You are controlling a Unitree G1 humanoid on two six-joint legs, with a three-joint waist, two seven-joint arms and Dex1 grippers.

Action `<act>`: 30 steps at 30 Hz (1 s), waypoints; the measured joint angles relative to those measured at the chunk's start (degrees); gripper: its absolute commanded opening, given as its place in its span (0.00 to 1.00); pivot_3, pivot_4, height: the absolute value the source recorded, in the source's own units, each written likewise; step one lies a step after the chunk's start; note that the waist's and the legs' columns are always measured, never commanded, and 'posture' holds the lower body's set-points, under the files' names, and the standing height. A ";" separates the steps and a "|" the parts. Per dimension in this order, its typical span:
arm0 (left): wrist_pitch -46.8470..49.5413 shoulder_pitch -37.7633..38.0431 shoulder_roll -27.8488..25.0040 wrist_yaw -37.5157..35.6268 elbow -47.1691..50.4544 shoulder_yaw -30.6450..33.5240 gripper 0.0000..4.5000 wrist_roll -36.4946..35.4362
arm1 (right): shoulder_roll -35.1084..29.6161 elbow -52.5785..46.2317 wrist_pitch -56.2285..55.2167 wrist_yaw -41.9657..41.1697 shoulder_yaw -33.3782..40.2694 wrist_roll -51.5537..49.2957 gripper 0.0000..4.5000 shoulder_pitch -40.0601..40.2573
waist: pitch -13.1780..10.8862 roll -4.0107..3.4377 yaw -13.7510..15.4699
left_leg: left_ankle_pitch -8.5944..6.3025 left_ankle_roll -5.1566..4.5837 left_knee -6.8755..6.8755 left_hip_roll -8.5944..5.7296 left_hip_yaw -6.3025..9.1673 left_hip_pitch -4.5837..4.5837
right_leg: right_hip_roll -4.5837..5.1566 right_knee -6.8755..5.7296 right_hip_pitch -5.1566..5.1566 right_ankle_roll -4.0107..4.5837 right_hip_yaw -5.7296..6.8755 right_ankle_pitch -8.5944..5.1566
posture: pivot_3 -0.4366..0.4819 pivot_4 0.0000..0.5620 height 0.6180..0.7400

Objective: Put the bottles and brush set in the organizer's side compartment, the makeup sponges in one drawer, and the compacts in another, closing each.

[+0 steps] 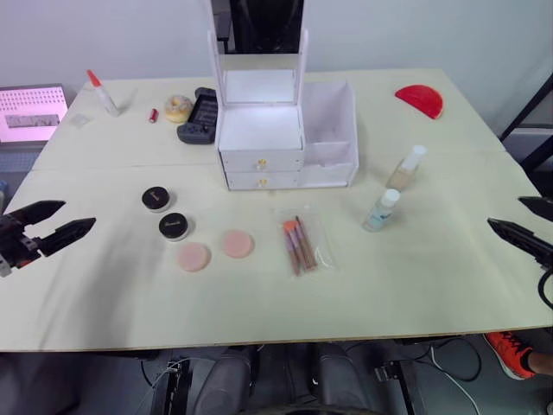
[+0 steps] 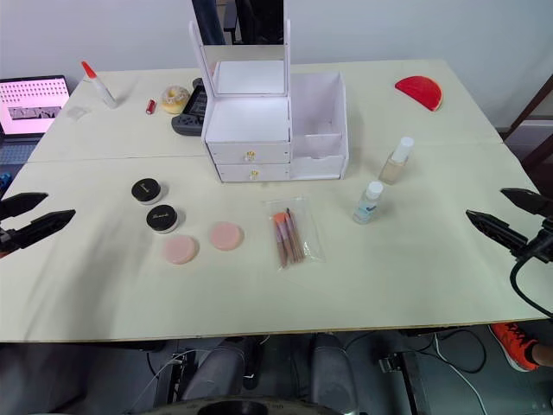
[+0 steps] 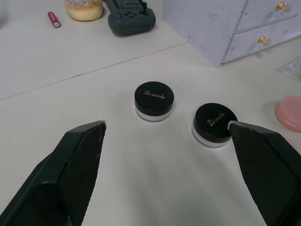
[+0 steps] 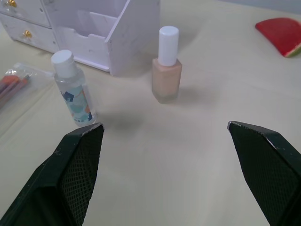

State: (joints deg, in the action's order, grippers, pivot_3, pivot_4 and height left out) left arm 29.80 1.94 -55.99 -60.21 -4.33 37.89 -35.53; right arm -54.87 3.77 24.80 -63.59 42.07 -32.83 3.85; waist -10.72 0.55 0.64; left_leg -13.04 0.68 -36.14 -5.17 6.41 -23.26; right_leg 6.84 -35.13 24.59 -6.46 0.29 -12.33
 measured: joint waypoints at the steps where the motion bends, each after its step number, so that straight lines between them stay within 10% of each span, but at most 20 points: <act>1: 0.00 0.00 0.00 0.14 0.01 0.00 0.97 0.02 | 0.00 0.00 0.00 0.01 0.00 0.00 1.00 0.01 | 0.00 0.00 0.00 | 0.00 0.00 0.00 0.00 0.00 0.00 | 0.00 0.00 0.00 0.00 0.00 0.00 | 0.48 0.27 0.98; 20: 0.45 0.00 0.02 0.64 0.64 -0.81 0.97 0.56 | -0.01 -0.69 2.04 1.28 -0.35 -0.01 1.00 0.28 | 0.00 0.00 0.01 | 0.00 0.00 -0.01 0.00 -0.01 0.01 | 0.00 -0.02 0.00 0.00 0.00 0.00 | 0.48 0.27 0.98; 30: 4.75 -0.62 4.95 2.93 16.04 -10.22 0.97 -2.64 | 5.03 -20.20 20.11 22.23 -9.08 -1.42 1.00 -5.13 | 0.02 0.02 0.06 | 0.00 0.00 -0.05 0.00 0.02 -0.02 | 0.01 -0.04 0.00 0.01 -0.05 0.01 | 0.48 0.27 0.98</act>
State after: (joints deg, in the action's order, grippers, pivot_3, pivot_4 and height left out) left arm 34.56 1.32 -51.03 -57.28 11.71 27.66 -38.17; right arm -49.84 -16.43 44.91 -41.35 32.98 -34.25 -1.28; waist -10.70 0.57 0.70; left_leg -13.04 0.68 -36.19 -5.17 6.43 -23.28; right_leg 6.84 -35.17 24.59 -6.45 0.24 -12.32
